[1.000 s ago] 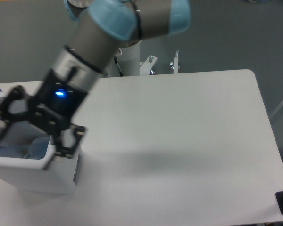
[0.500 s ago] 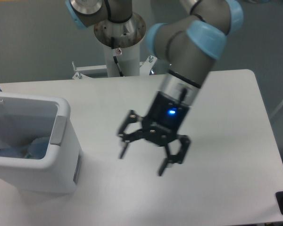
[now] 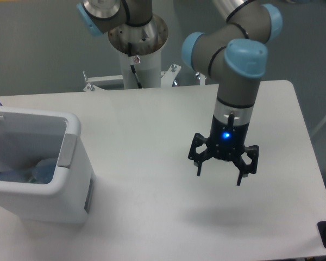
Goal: Place the trash in the trash can
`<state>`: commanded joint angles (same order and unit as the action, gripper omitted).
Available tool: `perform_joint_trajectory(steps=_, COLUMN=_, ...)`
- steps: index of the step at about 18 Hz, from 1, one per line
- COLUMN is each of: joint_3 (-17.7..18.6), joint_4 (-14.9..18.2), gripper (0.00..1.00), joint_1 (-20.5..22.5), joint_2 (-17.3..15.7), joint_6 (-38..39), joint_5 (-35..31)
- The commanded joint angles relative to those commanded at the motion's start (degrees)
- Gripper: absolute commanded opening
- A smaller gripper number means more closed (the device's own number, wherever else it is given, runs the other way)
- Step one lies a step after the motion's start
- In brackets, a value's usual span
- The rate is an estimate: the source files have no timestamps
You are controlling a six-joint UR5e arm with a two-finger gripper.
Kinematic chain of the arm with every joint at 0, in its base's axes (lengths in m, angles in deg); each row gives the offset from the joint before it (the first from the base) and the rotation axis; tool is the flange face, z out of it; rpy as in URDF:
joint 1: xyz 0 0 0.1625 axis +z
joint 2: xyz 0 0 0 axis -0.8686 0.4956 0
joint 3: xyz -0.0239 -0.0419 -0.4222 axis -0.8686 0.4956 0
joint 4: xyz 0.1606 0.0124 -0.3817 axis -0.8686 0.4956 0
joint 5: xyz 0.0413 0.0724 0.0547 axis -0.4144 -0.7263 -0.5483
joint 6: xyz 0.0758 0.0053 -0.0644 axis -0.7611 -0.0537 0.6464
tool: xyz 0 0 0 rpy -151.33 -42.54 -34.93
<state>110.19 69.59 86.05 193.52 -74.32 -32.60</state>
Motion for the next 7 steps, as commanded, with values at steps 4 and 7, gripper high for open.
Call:
perform_joint_trajectory(steps=4, joint_3=2.28, joint_4=0.71, gripper=1.00, joint_1=0.00, joint_2=-0.35, joint_6=-9.75, joint_5=-2.03)
perform_joint_trajectory(steps=7, joint_3=3.16, joint_4=0.71, gripper=1.00, joint_1=-0.09, joint_2=-0.44, joint_6=-13.01, joint_5=-4.05)
